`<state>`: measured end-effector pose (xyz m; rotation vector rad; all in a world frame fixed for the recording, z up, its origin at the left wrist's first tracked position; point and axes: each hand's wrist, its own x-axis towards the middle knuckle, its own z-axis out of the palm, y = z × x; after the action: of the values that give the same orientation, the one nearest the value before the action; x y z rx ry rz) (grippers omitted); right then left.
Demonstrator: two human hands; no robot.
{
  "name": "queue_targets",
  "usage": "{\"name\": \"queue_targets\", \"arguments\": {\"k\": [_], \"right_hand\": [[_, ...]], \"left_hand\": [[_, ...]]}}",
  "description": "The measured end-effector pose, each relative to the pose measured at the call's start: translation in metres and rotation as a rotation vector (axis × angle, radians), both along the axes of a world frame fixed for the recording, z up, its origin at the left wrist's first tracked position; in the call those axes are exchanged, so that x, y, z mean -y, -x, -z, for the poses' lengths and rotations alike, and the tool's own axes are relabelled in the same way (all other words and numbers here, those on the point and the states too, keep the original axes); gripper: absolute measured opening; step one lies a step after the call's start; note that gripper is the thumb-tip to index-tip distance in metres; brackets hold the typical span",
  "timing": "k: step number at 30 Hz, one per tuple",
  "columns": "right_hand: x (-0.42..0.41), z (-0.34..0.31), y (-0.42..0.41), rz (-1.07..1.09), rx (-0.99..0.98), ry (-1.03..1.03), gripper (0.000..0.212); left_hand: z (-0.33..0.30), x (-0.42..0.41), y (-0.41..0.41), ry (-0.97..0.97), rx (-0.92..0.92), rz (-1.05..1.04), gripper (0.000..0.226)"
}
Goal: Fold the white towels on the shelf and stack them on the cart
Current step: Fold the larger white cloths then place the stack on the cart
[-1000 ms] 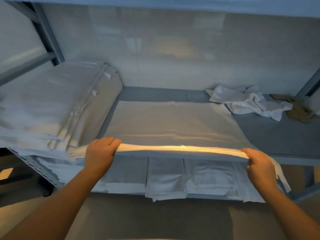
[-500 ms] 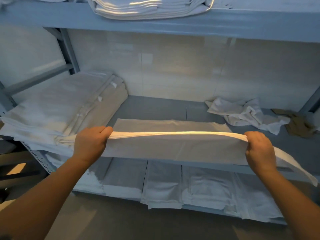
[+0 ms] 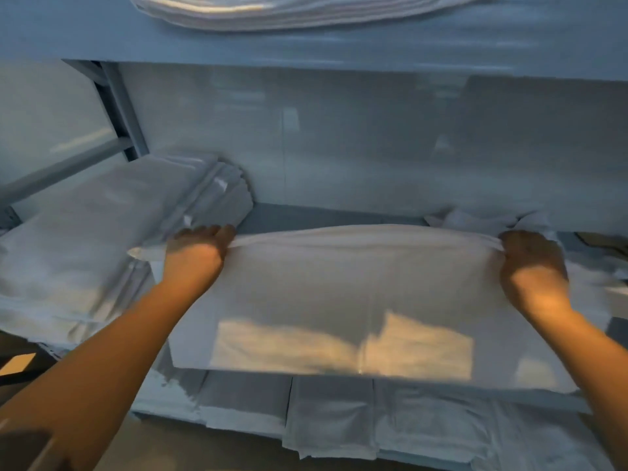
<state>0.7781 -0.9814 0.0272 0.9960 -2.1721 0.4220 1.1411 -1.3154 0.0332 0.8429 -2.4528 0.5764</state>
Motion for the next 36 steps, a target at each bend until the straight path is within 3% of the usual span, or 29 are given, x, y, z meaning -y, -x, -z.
{"name": "queue_targets", "arguments": {"k": [4,7,11,13,15,18,22,29,33,36], "right_hand": [[0.037,0.014,0.030,-0.037,-0.052,-0.096,0.033],[0.067,0.044,0.061,-0.030,-0.050,-0.212,0.019],[0.107,0.109,0.097,-0.059,0.072,-0.355,0.008],[0.119,0.152,0.113,-0.070,0.079,-0.386,0.023],[0.125,0.192,0.123,-0.083,0.115,-0.432,0.006],[0.138,0.220,0.131,-0.078,0.307,-0.468,0.009],[0.177,0.222,0.120,-0.084,0.517,-0.468,0.038],[0.292,0.213,0.034,-0.403,0.779,-0.503,0.041],[0.310,0.227,0.021,-0.330,0.722,-0.523,0.033],[0.309,0.238,0.017,-0.232,0.609,-0.491,0.032]], "left_hand": [[0.018,0.046,0.038,-0.069,0.094,0.054,0.027],[0.055,0.078,0.067,-0.130,0.163,0.013,0.014],[0.125,0.118,0.099,-0.352,0.296,-0.021,0.029],[0.163,0.129,0.113,-0.393,0.312,-0.032,0.033],[0.199,0.139,0.125,-0.425,0.299,-0.056,0.033],[0.233,0.153,0.134,-0.476,0.330,-0.099,0.036],[0.246,0.171,0.127,-0.553,0.431,-0.052,0.046],[0.240,0.173,0.122,-0.623,0.362,-0.054,0.037],[0.235,0.179,0.128,-0.536,0.321,-0.076,0.028],[0.235,0.185,0.133,-0.606,0.258,-0.147,0.029]]}}
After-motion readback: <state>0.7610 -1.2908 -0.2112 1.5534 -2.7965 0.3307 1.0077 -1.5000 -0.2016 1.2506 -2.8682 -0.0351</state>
